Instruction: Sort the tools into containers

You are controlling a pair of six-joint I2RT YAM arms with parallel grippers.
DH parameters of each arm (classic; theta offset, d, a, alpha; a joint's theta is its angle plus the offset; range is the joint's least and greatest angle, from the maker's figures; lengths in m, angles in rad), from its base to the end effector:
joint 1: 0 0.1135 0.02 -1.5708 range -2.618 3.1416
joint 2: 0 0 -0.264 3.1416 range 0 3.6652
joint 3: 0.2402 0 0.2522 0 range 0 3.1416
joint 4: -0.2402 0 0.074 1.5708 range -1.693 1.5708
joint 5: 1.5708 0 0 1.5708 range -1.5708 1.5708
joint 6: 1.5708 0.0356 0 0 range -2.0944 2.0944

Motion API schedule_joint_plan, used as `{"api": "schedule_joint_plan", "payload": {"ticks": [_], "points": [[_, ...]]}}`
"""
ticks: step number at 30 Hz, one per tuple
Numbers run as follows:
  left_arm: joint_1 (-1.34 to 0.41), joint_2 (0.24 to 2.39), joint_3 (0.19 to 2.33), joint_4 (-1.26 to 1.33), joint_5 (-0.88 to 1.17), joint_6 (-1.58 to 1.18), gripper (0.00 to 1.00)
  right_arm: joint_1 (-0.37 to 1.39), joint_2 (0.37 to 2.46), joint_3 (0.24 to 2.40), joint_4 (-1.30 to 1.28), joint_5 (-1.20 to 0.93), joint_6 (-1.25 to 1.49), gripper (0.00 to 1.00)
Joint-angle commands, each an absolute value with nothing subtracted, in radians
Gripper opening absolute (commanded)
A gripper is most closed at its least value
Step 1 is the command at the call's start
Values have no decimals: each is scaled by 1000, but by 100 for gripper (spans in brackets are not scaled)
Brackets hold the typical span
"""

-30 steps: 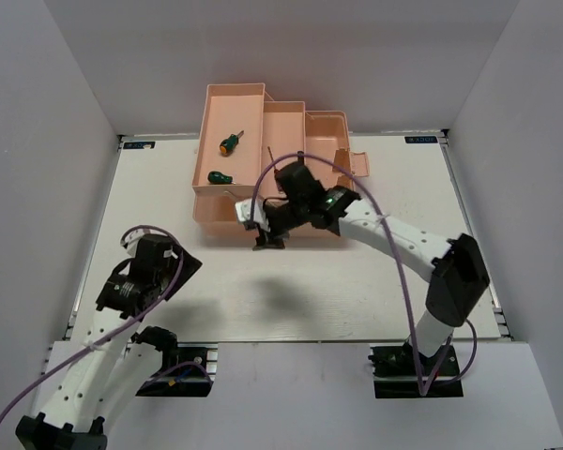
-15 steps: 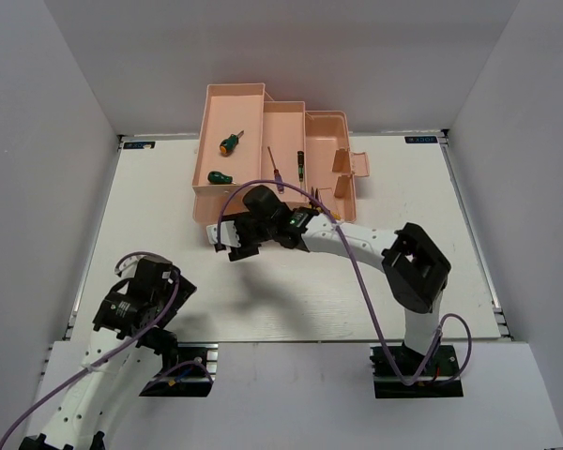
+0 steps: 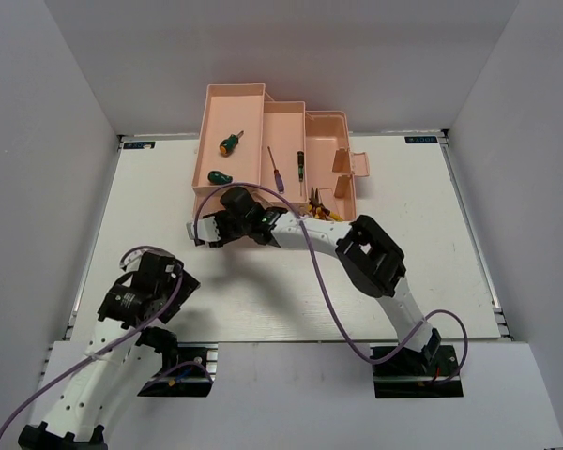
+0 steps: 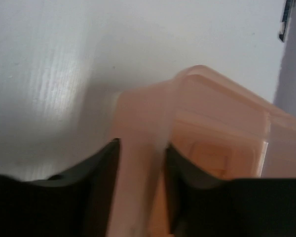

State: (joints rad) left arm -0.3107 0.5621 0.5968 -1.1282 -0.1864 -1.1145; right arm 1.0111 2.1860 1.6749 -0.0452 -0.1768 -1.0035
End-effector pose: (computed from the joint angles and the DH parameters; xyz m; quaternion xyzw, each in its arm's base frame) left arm 0.0872 -0.0211 0.2259 -0.3987 0.8818 -0.0855 0.2372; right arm 0.2644 0.4338 0.2040 -0.7590 0.4288 0.0790 0.4836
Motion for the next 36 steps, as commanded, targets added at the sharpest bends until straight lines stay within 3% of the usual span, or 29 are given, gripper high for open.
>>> {"api": "schedule_joint_plan", "payload": {"ticks": [1, 2, 3, 4, 7, 8, 11, 16, 23, 28, 32, 36], "points": [[-314, 577, 621, -1057, -144, -1079, 84, 1005, 2180, 1724, -115, -179, -1006, 38], [-314, 577, 612, -1005, -127, -1066, 81, 1005, 2172, 1715, -132, -187, -1005, 28], [-314, 586, 603, -974, -108, -1057, 72, 1003, 2142, 1709, -136, -195, -999, 5], [-314, 586, 579, -947, -69, -1057, 65, 1003, 2132, 1688, -137, -204, -999, 0], [-314, 586, 497, -800, 30, -1057, 41, 999, 2066, 1675, -139, -212, -960, 0], [-314, 595, 474, -710, 60, -1057, 38, 996, 2031, 1675, -143, -210, -934, 0], [-305, 636, 375, -522, 170, -1086, 38, 989, 1951, 1675, -147, -213, -887, 0], [-295, 754, 204, -202, 313, -1167, 55, 979, 1840, 1677, -149, -212, -841, 0], [-238, 1099, 114, 305, 425, -1233, 58, 954, 1741, 1666, -144, -221, -776, 0], [-177, 1462, 268, 527, 489, -1279, 54, 950, 1675, 1628, -158, -248, -758, 0], [-126, 1598, 352, 716, 489, -1336, 45, 939, 1646, 1580, -186, -258, -762, 0], [-95, 1719, 540, 718, 511, -1336, 45, 933, 1582, 1494, -195, -278, -765, 0]]}}
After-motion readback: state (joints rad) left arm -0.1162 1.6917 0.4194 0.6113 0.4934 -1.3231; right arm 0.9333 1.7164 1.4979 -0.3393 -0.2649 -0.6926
